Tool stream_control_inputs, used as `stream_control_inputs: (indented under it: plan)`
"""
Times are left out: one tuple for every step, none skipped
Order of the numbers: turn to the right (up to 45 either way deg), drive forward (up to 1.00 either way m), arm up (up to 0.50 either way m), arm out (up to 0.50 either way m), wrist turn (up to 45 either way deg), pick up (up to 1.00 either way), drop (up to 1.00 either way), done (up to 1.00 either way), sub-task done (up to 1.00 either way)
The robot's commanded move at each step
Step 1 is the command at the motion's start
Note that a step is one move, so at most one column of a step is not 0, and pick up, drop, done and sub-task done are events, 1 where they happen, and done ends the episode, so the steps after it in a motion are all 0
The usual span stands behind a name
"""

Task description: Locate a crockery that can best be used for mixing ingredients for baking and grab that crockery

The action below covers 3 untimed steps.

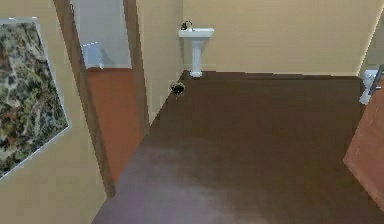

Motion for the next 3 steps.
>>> stream_control_inputs:
  plan:
    - [0.0,1.0,0.0,0.0,0.0,0.0,0.0,0.0,0.0]
    - [0.0,0.4,0.0,0.0,0.0,0.0,0.0,0.0,0.0]
    - [-45.0,0.0,0.0,0.0,0.0,0.0,0.0,0.0,0.0]
